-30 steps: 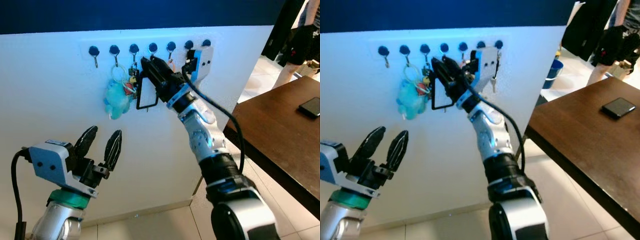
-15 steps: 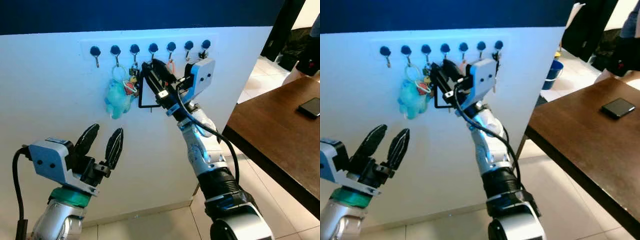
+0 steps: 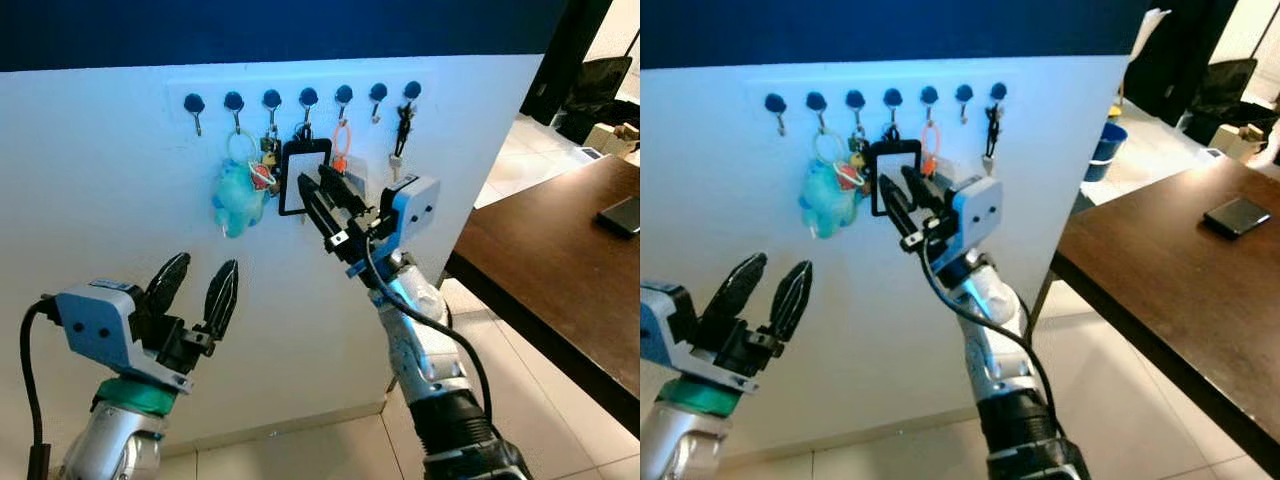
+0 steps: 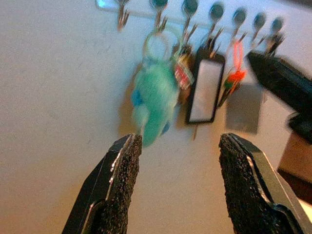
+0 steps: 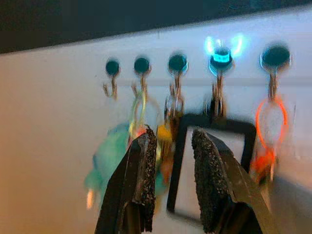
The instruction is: Hang keys on a hook
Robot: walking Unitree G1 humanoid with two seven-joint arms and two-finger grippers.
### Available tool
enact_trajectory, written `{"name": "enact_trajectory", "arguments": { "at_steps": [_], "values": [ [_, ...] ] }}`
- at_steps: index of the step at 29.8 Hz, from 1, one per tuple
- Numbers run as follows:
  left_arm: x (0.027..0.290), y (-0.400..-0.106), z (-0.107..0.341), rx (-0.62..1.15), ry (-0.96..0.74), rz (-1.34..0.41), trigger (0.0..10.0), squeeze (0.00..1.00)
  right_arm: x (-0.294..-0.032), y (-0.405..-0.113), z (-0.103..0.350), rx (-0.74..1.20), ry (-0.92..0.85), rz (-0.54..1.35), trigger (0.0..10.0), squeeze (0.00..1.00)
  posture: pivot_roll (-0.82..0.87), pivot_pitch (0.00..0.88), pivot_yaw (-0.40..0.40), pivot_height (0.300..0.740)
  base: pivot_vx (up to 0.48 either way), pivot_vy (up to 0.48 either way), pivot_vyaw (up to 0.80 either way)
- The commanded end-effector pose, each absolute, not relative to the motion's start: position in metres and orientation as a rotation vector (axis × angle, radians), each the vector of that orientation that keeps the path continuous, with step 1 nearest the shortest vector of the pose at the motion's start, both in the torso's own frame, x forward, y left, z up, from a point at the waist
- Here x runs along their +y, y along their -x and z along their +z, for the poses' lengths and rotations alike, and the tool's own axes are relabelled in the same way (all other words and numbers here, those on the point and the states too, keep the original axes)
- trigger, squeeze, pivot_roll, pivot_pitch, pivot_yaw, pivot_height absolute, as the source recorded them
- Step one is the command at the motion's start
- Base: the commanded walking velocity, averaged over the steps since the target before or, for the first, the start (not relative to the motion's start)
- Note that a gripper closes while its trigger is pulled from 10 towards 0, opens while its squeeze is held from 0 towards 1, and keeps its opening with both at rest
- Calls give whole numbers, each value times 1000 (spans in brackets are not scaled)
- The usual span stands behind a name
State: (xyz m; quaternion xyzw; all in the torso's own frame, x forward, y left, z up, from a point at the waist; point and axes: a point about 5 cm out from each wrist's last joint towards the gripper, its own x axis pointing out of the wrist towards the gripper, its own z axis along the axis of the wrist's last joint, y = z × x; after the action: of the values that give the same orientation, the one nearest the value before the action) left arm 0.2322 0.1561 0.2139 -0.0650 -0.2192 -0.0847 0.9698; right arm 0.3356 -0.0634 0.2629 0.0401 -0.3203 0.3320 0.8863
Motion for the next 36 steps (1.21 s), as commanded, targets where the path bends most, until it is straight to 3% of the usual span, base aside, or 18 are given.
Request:
{"name": "enact_trajectory", "arguments": {
  "at_steps": [1,2,5,8,14,18,23,36],
  "values": [
    [168,-238,190,-329,101,-31,10000,0,-71,-332,231,-535,-85,660,10000,0,-191,68,98,740,0,0,0],
    [178,-241,169,-210,25,105,10000,0,-82,-328,207,-441,-112,610,10000,0,-190,64,108,740,0,0,0],
    [189,-240,145,-90,-89,233,10000,0,-96,-319,171,-295,-151,543,10000,0,-196,63,112,740,0,0,0],
    [191,-239,139,-66,-114,257,10000,0,-100,-313,153,-218,-134,532,10000,0,-194,57,114,740,0,0,0],
    [197,-236,121,-19,-5,342,10000,0,-111,-298,104,15,-119,471,10000,0,-191,46,123,740,0,0,0],
    [199,-235,117,-21,2,363,10000,0,-115,-298,99,32,-119,445,10000,0,-192,48,126,740,0,0,0],
    [188,-243,105,-4,6,271,10000,0,-136,-312,98,71,-177,348,10000,0,-188,49,127,740,0,0,0],
    [177,-251,105,-30,2,217,10000,0,-130,-309,96,73,-222,386,10000,0,-177,61,120,740,0,0,0]
  ]
}}
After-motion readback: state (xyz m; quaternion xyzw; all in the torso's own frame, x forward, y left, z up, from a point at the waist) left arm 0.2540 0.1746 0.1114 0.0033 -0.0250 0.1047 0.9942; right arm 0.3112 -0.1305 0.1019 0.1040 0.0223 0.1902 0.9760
